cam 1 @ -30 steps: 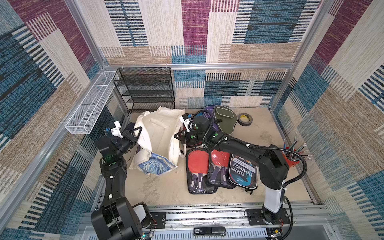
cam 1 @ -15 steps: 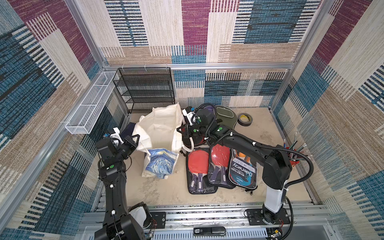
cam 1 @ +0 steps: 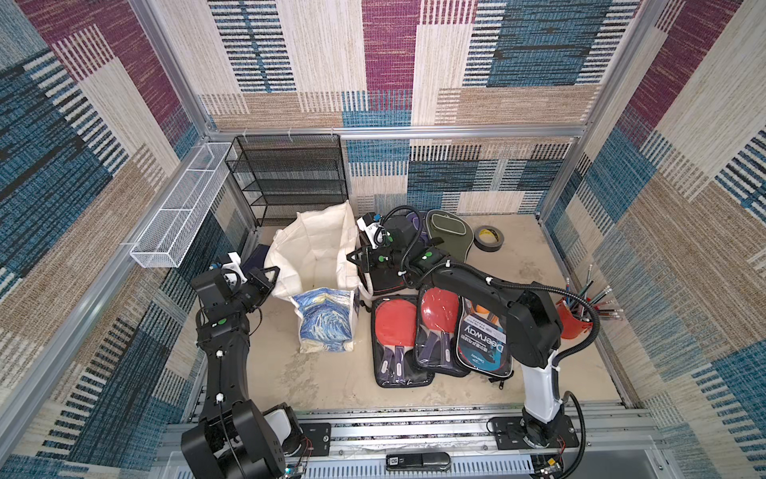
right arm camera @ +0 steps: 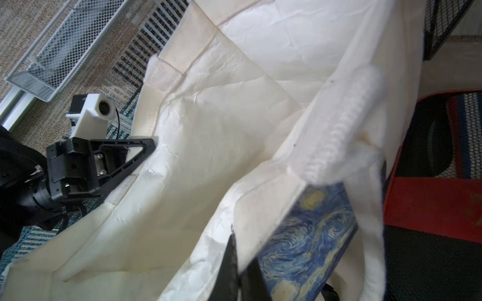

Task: Remove the ping pong set from the canvas bag
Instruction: Adjust the canvas bag at the center of the board.

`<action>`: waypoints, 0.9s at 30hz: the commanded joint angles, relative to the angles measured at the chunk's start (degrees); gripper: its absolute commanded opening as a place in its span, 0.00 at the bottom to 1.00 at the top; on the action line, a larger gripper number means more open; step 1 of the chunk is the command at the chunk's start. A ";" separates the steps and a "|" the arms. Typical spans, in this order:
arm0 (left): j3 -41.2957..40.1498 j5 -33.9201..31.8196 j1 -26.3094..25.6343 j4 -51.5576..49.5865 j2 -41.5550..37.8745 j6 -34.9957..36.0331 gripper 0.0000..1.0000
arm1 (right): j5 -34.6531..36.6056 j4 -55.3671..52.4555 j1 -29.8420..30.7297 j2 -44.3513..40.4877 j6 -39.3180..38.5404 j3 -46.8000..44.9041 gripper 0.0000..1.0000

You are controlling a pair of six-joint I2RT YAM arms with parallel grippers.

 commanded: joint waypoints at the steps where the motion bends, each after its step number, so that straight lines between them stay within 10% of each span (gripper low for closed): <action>1: 1.95 0.22 0.02 2.01 0.03 -1.76 0.79 | 0.76 1.40 -0.67 1.07 0.14 2.08 0.00; 3: 2.96 -0.95 0.08 0.50 -0.45 -0.96 0.99 | 0.84 1.15 -0.84 1.54 -0.06 2.97 0.00; 23: 5.11 -36.68 4.21 -21.56 -6.77 5.61 0.99 | -1.00 2.96 -1.32 0.87 -0.02 1.08 0.01; 27: 4.36 -36.83 3.95 -22.66 -5.29 6.47 0.99 | -0.86 3.25 -1.39 -0.74 -0.95 0.89 0.42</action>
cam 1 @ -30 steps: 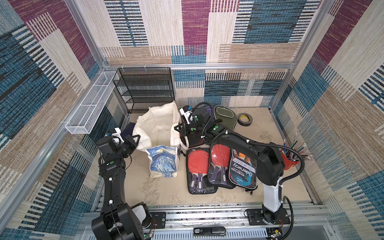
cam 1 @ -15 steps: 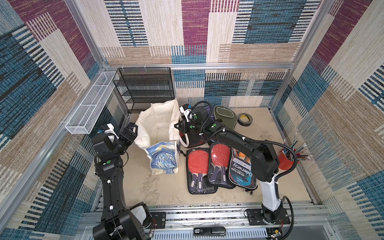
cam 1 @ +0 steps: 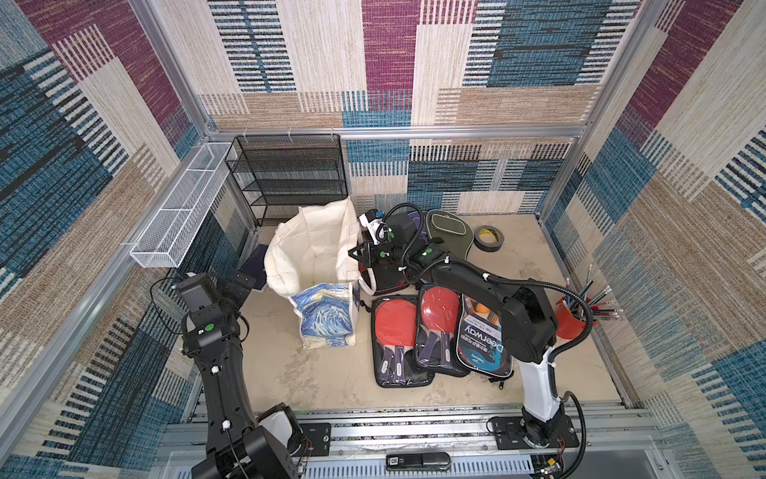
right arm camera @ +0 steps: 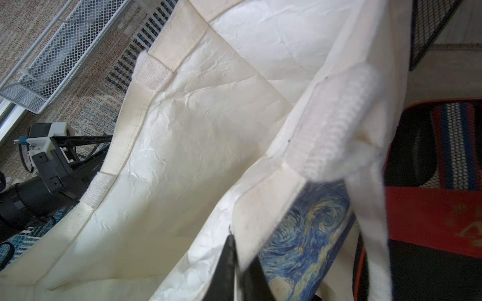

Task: Remove the ping pong set from the canvas bag
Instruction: Adjust the canvas bag at the center of the board, then reset both arms

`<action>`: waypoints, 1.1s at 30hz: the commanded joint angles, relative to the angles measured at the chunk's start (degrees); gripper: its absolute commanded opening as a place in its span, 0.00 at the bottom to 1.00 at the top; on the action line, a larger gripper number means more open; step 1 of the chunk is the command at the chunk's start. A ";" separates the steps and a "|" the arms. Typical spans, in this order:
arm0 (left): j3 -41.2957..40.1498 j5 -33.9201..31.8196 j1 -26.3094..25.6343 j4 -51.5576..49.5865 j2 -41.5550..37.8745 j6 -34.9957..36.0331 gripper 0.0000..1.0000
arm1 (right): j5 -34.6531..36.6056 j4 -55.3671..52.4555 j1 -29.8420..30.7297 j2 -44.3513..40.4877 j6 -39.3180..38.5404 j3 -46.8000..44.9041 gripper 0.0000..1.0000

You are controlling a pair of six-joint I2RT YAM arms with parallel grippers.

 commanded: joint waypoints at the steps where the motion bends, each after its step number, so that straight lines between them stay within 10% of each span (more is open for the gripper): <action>1: -0.62 -3.12 -0.13 -2.65 0.93 3.36 0.99 | -0.01 2.23 -0.01 -1.95 -1.40 -0.05 0.52; 6: -2.60 -4.30 -1.51 -2.39 1.24 3.67 0.99 | 1.52 3.06 -0.01 -7.82 -3.11 -3.27 1.00; 18: -7.34 -15.14 -11.78 2.68 3.96 5.64 0.99 | 3.65 4.57 -5.73 -29.85 -5.28 -18.16 1.00; 33: -16.62 -28.49 -21.90 25.71 11.89 14.37 0.99 | 12.08 6.46 -29.16 -49.50 -7.99 -46.95 0.99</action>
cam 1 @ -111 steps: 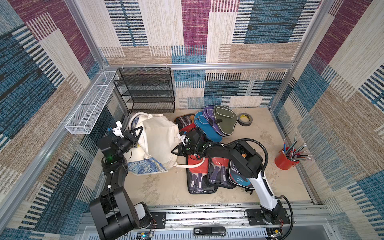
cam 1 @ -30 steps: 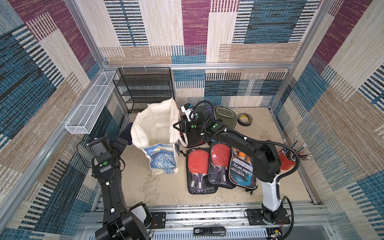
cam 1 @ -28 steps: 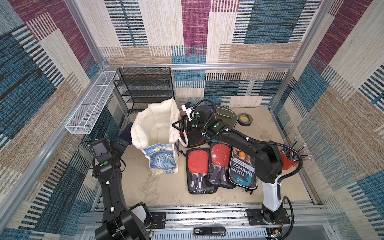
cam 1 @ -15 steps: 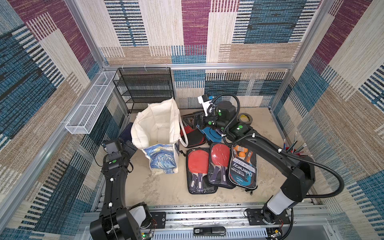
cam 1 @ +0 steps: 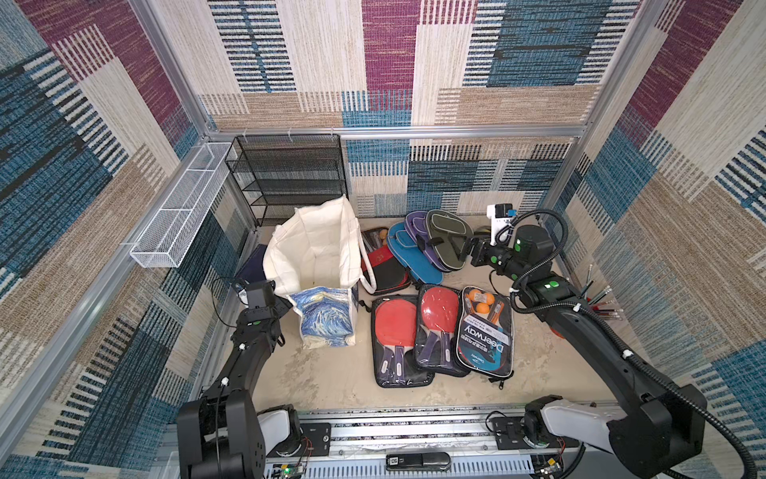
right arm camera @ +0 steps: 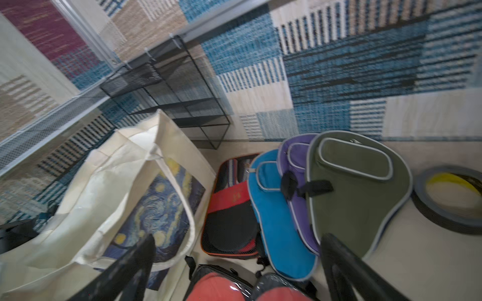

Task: Remove the ping pong set from the canvas bag
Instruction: Reset both arms

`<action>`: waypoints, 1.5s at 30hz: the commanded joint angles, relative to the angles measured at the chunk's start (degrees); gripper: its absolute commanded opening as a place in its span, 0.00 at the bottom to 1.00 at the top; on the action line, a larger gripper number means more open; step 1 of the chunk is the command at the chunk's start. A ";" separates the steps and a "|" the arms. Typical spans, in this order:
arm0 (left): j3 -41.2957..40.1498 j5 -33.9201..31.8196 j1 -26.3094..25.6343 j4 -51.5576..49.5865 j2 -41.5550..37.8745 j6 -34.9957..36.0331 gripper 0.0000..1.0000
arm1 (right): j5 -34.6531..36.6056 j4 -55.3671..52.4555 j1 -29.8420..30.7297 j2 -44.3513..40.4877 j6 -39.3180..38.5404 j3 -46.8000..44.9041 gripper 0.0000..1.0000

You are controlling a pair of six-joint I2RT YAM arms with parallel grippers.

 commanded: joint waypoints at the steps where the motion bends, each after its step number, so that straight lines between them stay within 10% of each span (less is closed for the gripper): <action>1: -1.62 -2.07 -0.57 10.37 1.86 4.96 0.99 | 2.31 4.67 -2.72 -1.47 -0.43 -4.65 0.99; 15: -4.39 12.17 -0.71 28.65 11.63 15.24 0.99 | 20.47 22.62 -6.70 0.62 -3.81 -20.18 0.99; 28: -6.58 11.38 -3.99 35.16 11.52 21.93 0.99 | 29.59 50.18 -9.78 6.59 -14.84 -36.20 0.99; 39: -9.44 15.21 -6.14 48.07 18.41 25.87 0.99 | 20.96 76.64 -10.18 16.69 -22.28 -44.77 0.99; 45: -10.34 15.65 -6.16 50.02 18.38 25.94 0.99 | 14.89 72.84 -12.54 17.43 -21.28 -42.68 0.99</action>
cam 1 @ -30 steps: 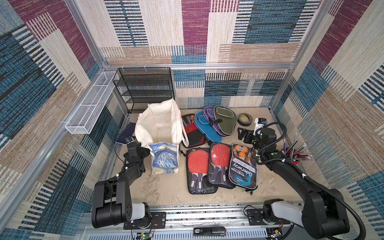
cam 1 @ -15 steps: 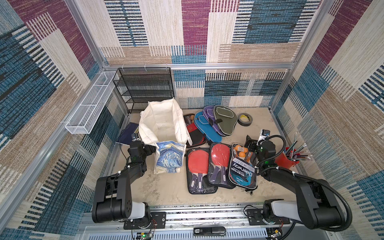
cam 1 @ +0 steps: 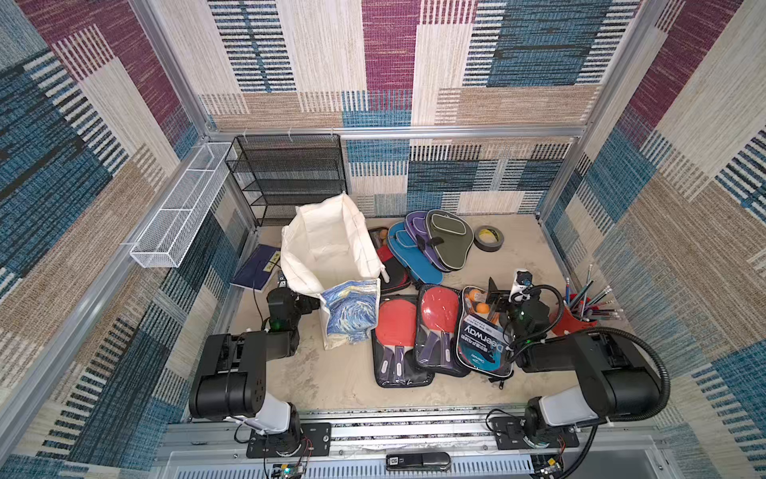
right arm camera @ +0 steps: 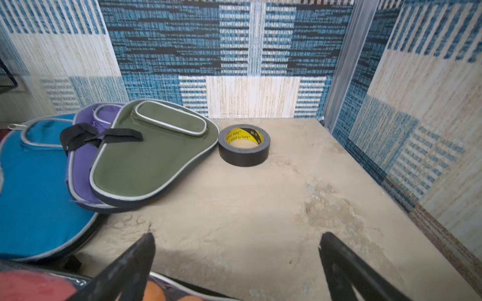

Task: Remove the ping pong set from the canvas bag
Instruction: Reset both arms

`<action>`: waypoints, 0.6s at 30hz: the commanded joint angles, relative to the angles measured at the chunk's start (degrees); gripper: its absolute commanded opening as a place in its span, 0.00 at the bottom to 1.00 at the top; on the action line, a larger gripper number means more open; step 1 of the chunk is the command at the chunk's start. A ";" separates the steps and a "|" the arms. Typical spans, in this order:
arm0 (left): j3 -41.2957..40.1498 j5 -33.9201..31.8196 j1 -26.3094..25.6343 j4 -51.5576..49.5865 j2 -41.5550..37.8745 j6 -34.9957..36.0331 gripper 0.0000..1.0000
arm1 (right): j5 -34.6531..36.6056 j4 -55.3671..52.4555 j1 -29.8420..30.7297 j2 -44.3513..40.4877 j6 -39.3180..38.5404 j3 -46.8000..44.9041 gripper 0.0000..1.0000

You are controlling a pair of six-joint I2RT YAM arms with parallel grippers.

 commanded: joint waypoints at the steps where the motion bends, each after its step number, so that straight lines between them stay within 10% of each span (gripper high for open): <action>1: -1.14 3.00 -0.02 4.43 -0.29 2.07 0.99 | -7.12 2.26 -1.78 0.75 -0.42 1.19 0.99; 18: 1.43 6.77 0.16 0.77 0.61 3.22 0.99 | -10.12 7.02 -3.54 2.55 0.61 -0.81 0.99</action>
